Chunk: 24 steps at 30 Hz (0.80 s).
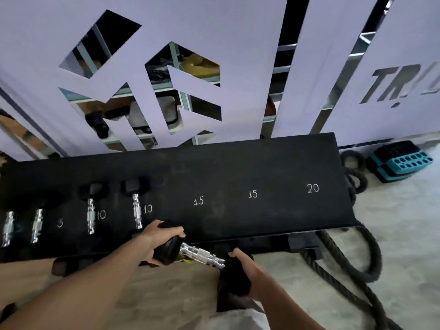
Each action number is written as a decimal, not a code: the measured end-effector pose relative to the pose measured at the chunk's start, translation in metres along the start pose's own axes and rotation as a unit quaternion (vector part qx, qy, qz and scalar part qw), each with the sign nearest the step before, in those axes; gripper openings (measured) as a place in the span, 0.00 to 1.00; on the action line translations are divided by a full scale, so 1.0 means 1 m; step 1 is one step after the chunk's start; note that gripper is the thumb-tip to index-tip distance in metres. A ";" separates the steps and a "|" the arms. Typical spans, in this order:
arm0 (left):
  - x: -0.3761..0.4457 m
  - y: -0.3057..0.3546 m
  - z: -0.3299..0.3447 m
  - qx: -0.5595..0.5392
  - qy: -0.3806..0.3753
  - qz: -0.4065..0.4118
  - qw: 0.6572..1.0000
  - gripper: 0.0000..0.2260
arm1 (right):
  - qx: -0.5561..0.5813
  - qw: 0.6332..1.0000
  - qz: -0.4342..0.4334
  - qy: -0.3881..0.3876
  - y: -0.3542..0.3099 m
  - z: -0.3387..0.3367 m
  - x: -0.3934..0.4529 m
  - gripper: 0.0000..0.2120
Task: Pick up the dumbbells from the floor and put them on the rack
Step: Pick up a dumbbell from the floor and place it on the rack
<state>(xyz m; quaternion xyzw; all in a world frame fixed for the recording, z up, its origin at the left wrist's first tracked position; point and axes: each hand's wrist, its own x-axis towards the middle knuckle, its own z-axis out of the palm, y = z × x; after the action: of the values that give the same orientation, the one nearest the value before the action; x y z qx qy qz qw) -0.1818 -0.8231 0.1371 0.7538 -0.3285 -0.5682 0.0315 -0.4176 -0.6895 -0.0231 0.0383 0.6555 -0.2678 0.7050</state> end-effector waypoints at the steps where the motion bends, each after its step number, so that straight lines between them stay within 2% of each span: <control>1: 0.011 0.012 -0.004 0.006 0.007 -0.004 1.000 0.19 | 0.007 1.000 -0.006 0.006 -0.018 0.008 -0.006 0.50; 4: 0.036 0.039 -0.016 -0.001 0.006 -0.020 1.000 0.14 | -0.014 0.999 0.007 0.037 -0.071 0.040 -0.026 0.40; 8: 0.065 0.072 -0.026 0.016 0.000 -0.032 0.999 0.21 | 0.008 0.999 0.006 0.051 -0.103 0.061 -0.020 0.37; 12: 0.095 0.105 -0.032 0.065 -0.012 -0.032 0.997 0.25 | 0.088 0.994 0.012 0.068 -0.109 0.077 -0.011 0.26; 14: 0.110 0.125 -0.034 0.100 -0.023 -0.023 0.994 0.26 | 0.135 0.988 0.031 0.063 -0.105 0.087 0.003 0.31; 17: 0.130 0.158 -0.031 0.179 -0.046 -0.013 0.983 0.31 | 0.198 0.975 0.061 0.075 -0.068 0.095 0.058 0.51; 19: 0.142 0.179 -0.027 0.237 -0.059 -0.004 0.970 0.36 | 0.253 0.963 0.072 0.057 -0.045 0.104 0.084 0.59; 24: 0.169 0.217 -0.008 0.361 -0.075 0.044 0.929 0.42 | 0.378 0.920 0.070 0.081 -0.068 0.155 0.048 0.49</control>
<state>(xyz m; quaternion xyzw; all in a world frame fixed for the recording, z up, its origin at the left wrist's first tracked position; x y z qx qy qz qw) -0.2505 -1.0848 0.0903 0.6544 -0.5459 -0.4640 -0.2420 -0.3063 -0.8262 -0.0270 0.3691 0.5557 -0.4421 0.5996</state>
